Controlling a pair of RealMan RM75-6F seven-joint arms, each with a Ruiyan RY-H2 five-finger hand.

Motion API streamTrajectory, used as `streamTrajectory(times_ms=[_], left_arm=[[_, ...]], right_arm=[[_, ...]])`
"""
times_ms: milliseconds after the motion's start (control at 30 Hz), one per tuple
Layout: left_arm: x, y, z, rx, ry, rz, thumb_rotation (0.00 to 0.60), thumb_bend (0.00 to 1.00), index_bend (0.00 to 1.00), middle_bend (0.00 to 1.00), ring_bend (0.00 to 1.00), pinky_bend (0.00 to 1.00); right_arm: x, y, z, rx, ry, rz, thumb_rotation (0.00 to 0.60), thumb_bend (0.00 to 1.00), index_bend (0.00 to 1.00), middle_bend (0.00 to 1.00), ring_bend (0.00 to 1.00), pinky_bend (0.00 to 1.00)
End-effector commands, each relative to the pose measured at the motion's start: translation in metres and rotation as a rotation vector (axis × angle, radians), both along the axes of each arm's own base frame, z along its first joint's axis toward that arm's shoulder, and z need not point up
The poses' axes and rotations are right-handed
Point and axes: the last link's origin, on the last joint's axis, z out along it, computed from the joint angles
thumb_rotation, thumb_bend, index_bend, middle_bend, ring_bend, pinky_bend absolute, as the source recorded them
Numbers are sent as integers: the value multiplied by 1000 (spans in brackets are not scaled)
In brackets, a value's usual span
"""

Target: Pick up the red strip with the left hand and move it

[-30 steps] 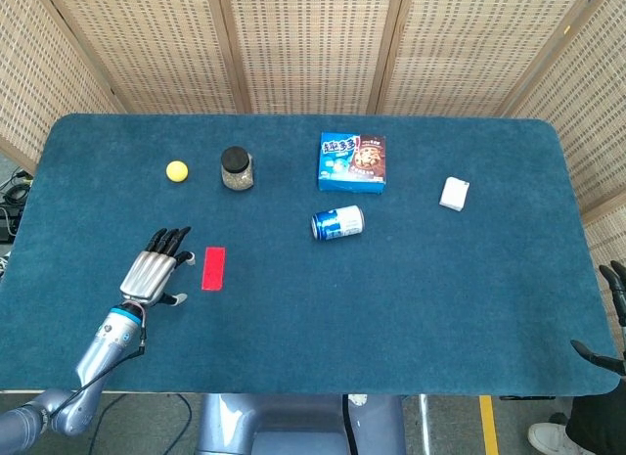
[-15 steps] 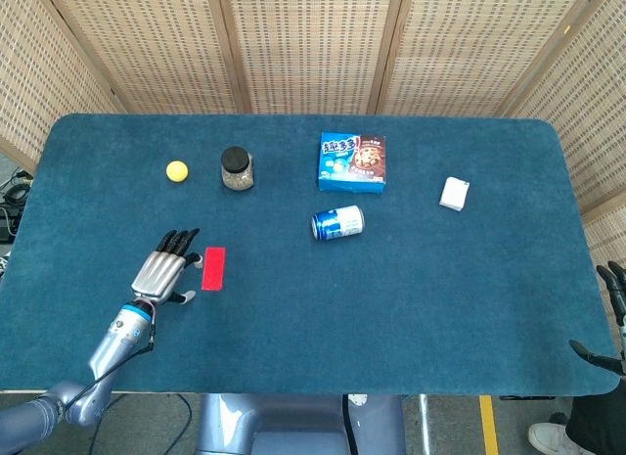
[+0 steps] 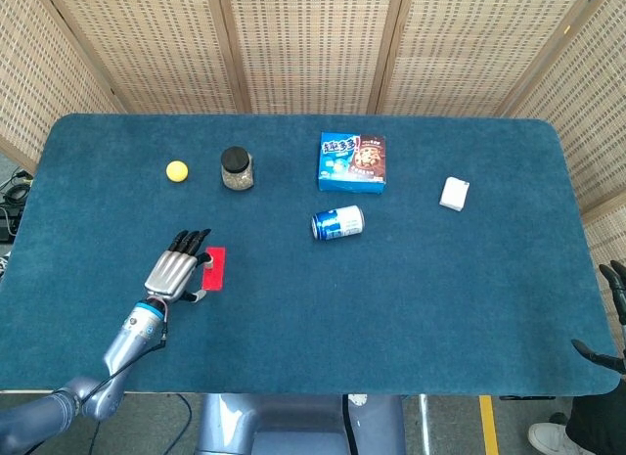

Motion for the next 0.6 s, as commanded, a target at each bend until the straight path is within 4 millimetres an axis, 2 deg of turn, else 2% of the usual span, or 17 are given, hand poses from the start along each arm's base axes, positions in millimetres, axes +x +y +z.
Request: streamTrajectory(times_ms=[33,333,600], left_arm=[[2,1,-3,-4,2,-2,600,216,440,0,0,0],[-1,0,-7,-12,21,9,600,214,442,0,0,0],[6,15,-4,30,8,-3,600,240,454,0,0,0]], right_arm=[[0,0,0,0,0,-1,600,0,0,0,0,0],[-1,-1,0,2,0,-5,600,0,0,0,0,0],[-2,-2,-1,3,0,-9,600,0,0,0,0,0]])
